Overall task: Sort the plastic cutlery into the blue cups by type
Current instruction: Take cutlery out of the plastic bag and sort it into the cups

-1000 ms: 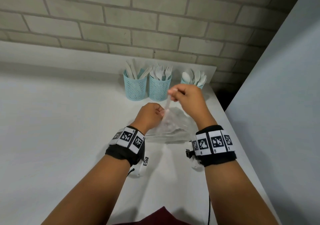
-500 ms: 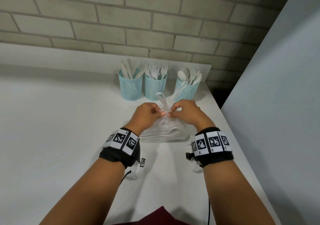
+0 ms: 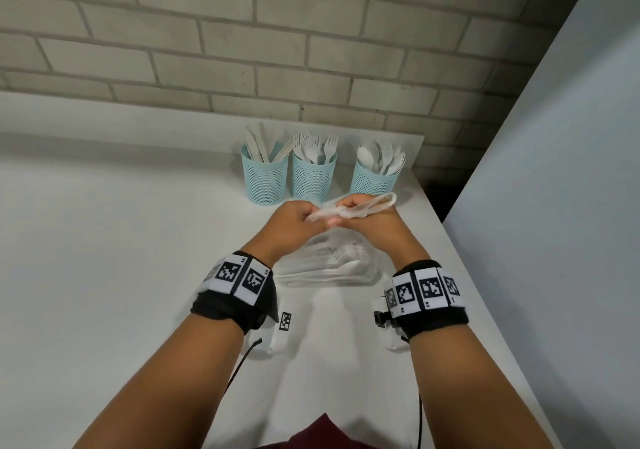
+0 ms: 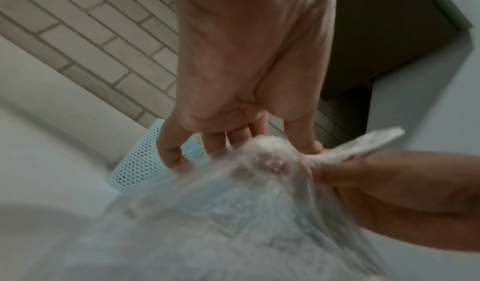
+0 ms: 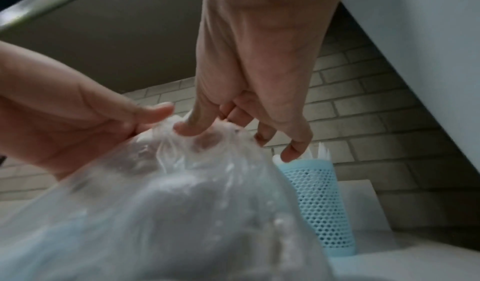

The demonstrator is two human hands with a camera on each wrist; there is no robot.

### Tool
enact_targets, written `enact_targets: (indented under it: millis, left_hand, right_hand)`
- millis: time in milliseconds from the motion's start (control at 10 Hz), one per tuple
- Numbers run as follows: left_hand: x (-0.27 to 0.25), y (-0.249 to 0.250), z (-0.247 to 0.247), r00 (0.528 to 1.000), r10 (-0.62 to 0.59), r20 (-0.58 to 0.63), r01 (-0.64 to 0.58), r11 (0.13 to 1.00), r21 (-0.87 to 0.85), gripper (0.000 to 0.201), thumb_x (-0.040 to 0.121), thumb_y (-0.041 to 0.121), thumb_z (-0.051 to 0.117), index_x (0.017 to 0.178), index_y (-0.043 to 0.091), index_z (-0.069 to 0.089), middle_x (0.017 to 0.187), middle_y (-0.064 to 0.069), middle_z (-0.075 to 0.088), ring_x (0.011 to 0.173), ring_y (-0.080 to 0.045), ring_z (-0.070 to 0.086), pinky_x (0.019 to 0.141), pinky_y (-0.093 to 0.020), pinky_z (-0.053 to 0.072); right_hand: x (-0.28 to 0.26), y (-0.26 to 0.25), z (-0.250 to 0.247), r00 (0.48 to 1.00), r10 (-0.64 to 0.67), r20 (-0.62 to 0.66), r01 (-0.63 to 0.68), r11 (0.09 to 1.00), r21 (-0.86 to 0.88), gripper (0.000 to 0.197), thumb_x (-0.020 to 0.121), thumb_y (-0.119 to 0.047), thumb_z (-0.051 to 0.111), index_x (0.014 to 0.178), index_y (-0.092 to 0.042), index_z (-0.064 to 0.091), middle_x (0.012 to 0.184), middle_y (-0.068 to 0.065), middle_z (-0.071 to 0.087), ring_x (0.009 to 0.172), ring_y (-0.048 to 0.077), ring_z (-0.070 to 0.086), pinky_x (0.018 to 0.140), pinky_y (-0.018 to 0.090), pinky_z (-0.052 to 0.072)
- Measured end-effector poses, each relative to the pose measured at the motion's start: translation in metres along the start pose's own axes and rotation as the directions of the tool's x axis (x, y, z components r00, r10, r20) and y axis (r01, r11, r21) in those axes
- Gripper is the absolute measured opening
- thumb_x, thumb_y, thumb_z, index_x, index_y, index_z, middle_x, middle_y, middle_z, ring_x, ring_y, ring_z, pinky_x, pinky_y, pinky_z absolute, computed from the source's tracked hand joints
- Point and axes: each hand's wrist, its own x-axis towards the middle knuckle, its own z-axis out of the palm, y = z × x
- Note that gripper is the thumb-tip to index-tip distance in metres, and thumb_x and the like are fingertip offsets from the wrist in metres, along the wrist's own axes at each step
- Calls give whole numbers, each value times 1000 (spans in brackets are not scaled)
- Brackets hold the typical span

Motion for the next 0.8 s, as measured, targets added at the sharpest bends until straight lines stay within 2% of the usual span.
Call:
enact_targets:
  millis: [100,200,300,400,500,600,700,800]
  left_hand:
    - [0,0,-5,995,13,-99,-17,999,-38,22,86,23,66,69,10,61,64,1,52,57,-6,45,52,-8,35]
    - [0,2,-14,990,-40,-136,13,980,-198,14,87,20,64,75,15,62,79,-2,63,75,-10,56,70,-13,42]
    - [0,12,-5,995,-1,-96,-16,984,-176,15,89,22,62,82,9,62,79,-3,59,73,-11,51,70,-20,41]
    - [1,20,0,995,29,-98,-48,979,-200,25,93,26,56,93,1,62,86,-7,60,79,-14,54,76,-24,42]
    - [0,24,-17,987,-48,-152,-14,923,-384,26,99,27,42,88,15,62,89,3,68,87,-8,62,87,-22,46]
    - [-5,32,-34,986,-81,-148,-35,759,-651,33,102,26,33,73,20,48,79,5,70,90,-15,65,89,-33,46]
    - [-9,44,-30,995,-42,-86,-11,845,-535,23,100,36,36,88,22,51,95,1,68,96,-16,64,90,-33,45]
    - [-8,49,-17,1000,-27,3,27,972,-234,40,88,44,55,120,24,44,115,-1,59,102,-14,59,85,-26,44]
  right_hand:
    - [-15,12,-5,996,-33,78,2,927,376,28,96,-9,47,118,3,59,119,30,58,113,33,54,107,48,37]
    - [-35,-5,-40,952,-305,-34,228,629,743,9,84,-8,65,76,-5,68,77,6,67,75,12,60,77,29,46]
    - [-36,-18,-30,933,-344,-102,287,545,788,2,84,-8,66,84,-7,64,75,-5,62,64,-6,53,65,13,43]
    - [-39,-36,-31,927,-341,-159,313,464,829,4,85,-9,65,89,-9,64,81,-3,61,72,2,53,67,8,42]
    - [-29,-27,-40,964,-191,-183,236,305,923,11,89,-10,59,82,-19,61,74,-4,59,69,6,53,68,16,43]
    - [-25,-20,-49,996,-67,-57,60,34,998,15,97,-18,48,86,-18,59,60,-5,51,58,8,50,64,23,39]
    - [-28,-26,-58,988,-149,28,-72,-300,951,26,101,-20,36,88,-13,57,54,-4,52,51,9,52,60,25,43]
    - [-34,-37,-67,980,-199,4,-63,-291,955,31,102,-25,31,90,-13,57,54,-3,53,50,10,49,55,24,43]
